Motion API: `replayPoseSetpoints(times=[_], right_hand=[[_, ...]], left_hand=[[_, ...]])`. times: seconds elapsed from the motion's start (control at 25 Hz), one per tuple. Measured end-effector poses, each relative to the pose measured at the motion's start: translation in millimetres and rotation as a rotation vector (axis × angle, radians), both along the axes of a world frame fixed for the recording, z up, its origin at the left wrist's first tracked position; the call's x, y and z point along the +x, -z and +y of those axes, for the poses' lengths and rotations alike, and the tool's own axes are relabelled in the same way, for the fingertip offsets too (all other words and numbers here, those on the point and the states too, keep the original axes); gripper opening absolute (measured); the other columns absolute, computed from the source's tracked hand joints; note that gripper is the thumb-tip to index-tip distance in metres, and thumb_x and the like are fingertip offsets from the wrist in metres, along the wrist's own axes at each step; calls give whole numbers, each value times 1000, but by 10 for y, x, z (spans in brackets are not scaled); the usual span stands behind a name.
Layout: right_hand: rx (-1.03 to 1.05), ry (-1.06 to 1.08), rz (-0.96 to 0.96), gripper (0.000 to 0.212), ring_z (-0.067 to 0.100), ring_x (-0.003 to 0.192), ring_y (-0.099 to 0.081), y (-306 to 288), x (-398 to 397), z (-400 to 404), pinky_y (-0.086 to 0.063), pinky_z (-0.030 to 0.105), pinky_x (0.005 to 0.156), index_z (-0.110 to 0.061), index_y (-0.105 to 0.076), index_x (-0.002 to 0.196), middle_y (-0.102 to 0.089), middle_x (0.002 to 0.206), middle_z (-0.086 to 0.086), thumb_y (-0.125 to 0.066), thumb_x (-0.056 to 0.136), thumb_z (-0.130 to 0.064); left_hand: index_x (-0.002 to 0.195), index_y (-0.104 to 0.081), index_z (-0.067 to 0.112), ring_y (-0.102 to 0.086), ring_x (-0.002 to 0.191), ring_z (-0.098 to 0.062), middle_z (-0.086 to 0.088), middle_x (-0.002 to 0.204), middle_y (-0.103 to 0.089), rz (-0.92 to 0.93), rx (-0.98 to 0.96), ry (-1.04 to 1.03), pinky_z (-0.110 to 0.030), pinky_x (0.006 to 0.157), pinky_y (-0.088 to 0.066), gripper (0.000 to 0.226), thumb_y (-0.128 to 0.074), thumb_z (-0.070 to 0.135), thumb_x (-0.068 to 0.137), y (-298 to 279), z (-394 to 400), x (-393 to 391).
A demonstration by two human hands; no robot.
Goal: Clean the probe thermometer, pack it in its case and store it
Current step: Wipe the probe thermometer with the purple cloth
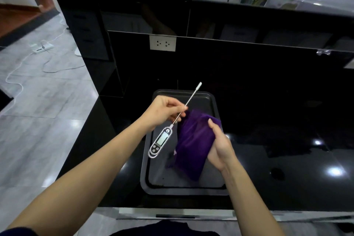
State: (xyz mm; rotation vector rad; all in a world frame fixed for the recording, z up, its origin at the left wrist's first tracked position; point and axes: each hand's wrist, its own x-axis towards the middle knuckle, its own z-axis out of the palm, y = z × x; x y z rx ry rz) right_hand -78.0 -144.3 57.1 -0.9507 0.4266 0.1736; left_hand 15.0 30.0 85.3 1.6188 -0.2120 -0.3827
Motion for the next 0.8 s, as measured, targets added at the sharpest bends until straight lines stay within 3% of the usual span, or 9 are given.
replayPoseSetpoints(times=[0.2, 0.44, 0.68, 0.8], right_hand=[[26, 63, -37, 55, 32, 123, -61, -84, 127, -70, -44, 50, 108, -1, -54, 136, -64, 132, 21, -48, 98, -40], [-26, 125, -92, 47, 31, 121, -63, -144, 258, -68, -46, 49, 107, -2, -55, 134, -65, 131, 19, -53, 99, -33], [-157, 233, -98, 22, 37, 114, -66, -78, 365, -7, -48, 54, 104, -4, -68, 106, -69, 120, 23, -67, 93, -21], [-201, 307, -87, 15, 34, 110, -67, -49, 417, -5, -50, 50, 103, -6, -69, 100, -73, 109, 18, -68, 92, -19]], left_hand=[[85, -72, 1, -64, 51, -7, -1, 64, -73, 3, 189, 181, -18, 51, -53, 8, -71, 9, 85, 82, 36, -138], [83, -73, 5, -65, 55, -10, -4, 68, -72, -3, 223, 237, -23, 54, -54, 8, -72, 14, 84, 96, 27, -203], [87, -73, 2, -65, 54, -12, -5, 68, -72, 3, 200, 212, -23, 55, -55, 12, -72, 14, 85, 146, -47, -246], [91, -75, 5, -70, 64, -14, -9, 78, -76, 57, 176, 214, -22, 58, -56, 16, -70, 21, 87, 166, -41, -255]])
